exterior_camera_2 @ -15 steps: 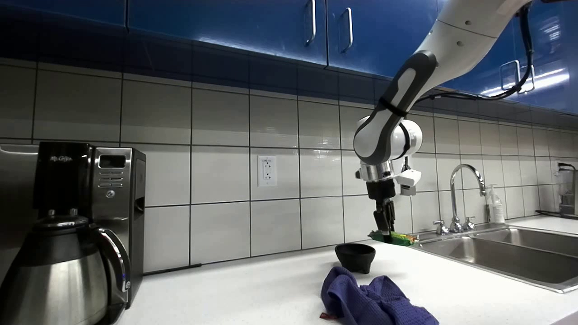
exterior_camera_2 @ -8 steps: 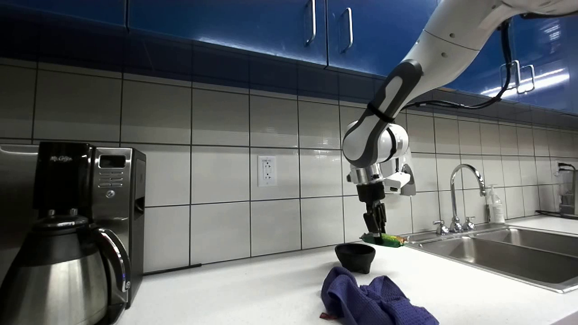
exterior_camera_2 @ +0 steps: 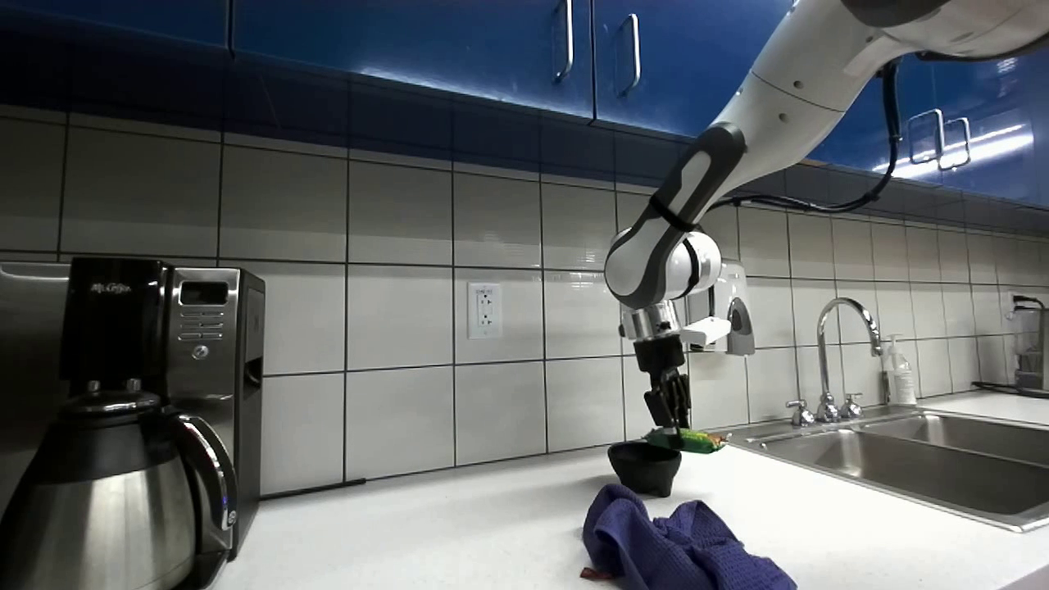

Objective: Pick up the green snack bar and put it inside the black bowl

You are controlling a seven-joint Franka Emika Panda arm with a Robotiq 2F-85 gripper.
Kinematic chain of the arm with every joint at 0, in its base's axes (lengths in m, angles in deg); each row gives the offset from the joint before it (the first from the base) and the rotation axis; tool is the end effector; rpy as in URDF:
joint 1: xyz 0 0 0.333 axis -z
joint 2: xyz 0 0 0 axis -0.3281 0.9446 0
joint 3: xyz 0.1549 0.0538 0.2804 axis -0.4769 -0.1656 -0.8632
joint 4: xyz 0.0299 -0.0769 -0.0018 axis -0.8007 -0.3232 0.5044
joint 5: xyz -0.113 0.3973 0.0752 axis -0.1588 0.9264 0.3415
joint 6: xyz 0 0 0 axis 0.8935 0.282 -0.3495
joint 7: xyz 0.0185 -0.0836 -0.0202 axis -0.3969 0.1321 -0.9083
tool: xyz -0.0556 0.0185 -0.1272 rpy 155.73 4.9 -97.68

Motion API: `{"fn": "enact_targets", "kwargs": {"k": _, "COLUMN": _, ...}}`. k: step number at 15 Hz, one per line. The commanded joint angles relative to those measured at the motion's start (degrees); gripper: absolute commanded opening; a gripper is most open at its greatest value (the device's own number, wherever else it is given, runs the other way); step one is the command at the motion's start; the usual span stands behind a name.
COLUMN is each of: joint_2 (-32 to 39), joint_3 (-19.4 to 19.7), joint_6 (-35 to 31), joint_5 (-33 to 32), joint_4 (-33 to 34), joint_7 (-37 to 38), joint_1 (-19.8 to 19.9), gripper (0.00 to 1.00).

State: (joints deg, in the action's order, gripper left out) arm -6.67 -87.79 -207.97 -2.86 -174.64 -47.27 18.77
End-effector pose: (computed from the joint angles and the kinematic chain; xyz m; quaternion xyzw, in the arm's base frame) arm 0.6503 -0.0080 0.2491 0.9499 0.2956 -0.0624 0.0805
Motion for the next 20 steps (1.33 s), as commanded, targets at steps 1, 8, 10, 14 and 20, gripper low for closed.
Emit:
{"fn": "enact_targets", "kwargs": {"k": 1, "joint_2": 1.4, "joint_3": -0.7, "joint_6": 5.5, "joint_5": 0.0, "joint_4": 4.7, "joint_7": 3.1, "joint_1": -0.4, "gripper": 0.16}}
{"fn": "enact_targets", "kwargs": {"k": 8, "joint_2": 3.5, "joint_3": -1.3, "joint_6": 7.9, "joint_5": 0.4, "joint_4": 8.5, "joint_7": 5.0, "joint_1": -1.0, "gripper": 0.16}}
{"fn": "enact_targets", "kwargs": {"k": 10, "joint_2": 4.6, "joint_3": -1.3, "joint_6": 7.9, "joint_5": 0.5, "joint_4": 9.5, "joint_7": 5.5, "joint_1": -1.1, "gripper": 0.16}}
{"fn": "enact_targets", "kwargs": {"k": 14, "joint_2": 6.6, "joint_3": -1.3, "joint_6": 8.2, "joint_5": 0.5, "joint_4": 11.5, "joint_7": 6.3, "joint_1": -1.3, "gripper": 0.16}}
{"fn": "enact_targets", "kwargs": {"k": 20, "joint_2": 7.8, "joint_3": -1.2, "joint_6": 10.0, "joint_5": 0.0, "joint_4": 12.9, "joint_7": 6.6, "joint_1": -1.6, "gripper": 0.66}}
